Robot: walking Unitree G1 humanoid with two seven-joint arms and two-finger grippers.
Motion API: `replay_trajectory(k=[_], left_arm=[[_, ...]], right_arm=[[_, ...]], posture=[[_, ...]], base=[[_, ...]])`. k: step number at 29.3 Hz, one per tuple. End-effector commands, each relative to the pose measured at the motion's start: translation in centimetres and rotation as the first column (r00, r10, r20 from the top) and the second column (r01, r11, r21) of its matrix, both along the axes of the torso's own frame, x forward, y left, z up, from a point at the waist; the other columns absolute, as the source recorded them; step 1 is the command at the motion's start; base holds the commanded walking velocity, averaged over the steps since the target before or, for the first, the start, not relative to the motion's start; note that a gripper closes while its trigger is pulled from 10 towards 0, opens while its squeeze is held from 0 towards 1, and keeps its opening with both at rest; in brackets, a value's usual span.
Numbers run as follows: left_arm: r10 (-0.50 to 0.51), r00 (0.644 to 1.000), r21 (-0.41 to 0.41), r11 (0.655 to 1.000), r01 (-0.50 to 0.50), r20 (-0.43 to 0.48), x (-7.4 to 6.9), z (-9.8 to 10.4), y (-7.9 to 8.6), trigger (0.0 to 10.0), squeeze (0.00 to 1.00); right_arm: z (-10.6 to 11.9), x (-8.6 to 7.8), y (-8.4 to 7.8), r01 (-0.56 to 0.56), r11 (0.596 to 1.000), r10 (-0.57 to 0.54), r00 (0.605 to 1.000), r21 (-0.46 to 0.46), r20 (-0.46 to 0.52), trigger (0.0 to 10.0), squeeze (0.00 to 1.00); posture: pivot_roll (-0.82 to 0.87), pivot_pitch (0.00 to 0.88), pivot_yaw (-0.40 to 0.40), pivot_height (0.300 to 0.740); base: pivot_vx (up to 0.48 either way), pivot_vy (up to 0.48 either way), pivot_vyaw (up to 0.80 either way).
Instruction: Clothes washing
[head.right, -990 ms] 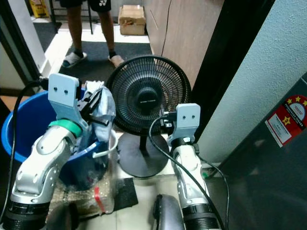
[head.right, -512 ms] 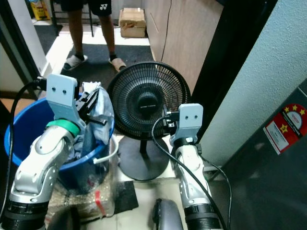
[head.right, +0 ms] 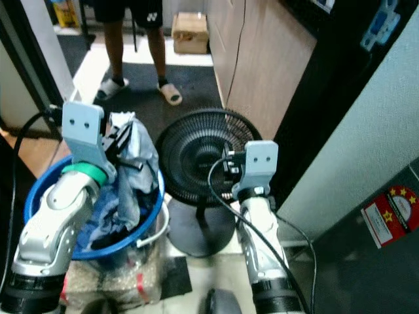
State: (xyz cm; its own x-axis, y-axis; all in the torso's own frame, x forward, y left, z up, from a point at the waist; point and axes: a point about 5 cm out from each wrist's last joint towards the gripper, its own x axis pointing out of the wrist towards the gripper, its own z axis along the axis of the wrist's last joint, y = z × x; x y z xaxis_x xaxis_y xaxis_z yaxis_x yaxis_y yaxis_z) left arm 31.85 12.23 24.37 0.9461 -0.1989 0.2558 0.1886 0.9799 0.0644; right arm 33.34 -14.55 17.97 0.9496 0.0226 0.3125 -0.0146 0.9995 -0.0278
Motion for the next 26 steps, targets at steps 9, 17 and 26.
replay_trajectory(k=[9,17,26], left_arm=[[0.002,1.0,0.001,1.0,-0.002,-0.007,0.1,-0.2,-0.1,10.0,0.0],[0.09,0.995,0.054,0.995,-0.088,-0.043,-0.5,-2.4,1.9,10.0,0.0],[0.157,0.984,0.045,0.987,-0.153,-0.084,-0.9,-4.2,3.1,10.0,0.0]], right_arm=[[-0.5,0.0,-0.1,0.007,1.0,-0.007,1.0,0.007,-0.02,10.0,0.0],[-0.3,-0.3,1.1,-0.085,0.995,0.084,0.996,-0.042,-0.015,10.0,0.0],[-0.5,-1.1,3.7,-0.245,0.961,0.244,0.97,-0.128,-0.018,10.0,0.0]], posture=[[0.07,0.05,-0.003,0.666],[0.08,0.032,-0.035,0.69],[0.11,0.014,-0.065,0.71]], base=[[0.0,0.0,0.0],[0.0,0.0,0.0],[0.0,0.0,0.0]])
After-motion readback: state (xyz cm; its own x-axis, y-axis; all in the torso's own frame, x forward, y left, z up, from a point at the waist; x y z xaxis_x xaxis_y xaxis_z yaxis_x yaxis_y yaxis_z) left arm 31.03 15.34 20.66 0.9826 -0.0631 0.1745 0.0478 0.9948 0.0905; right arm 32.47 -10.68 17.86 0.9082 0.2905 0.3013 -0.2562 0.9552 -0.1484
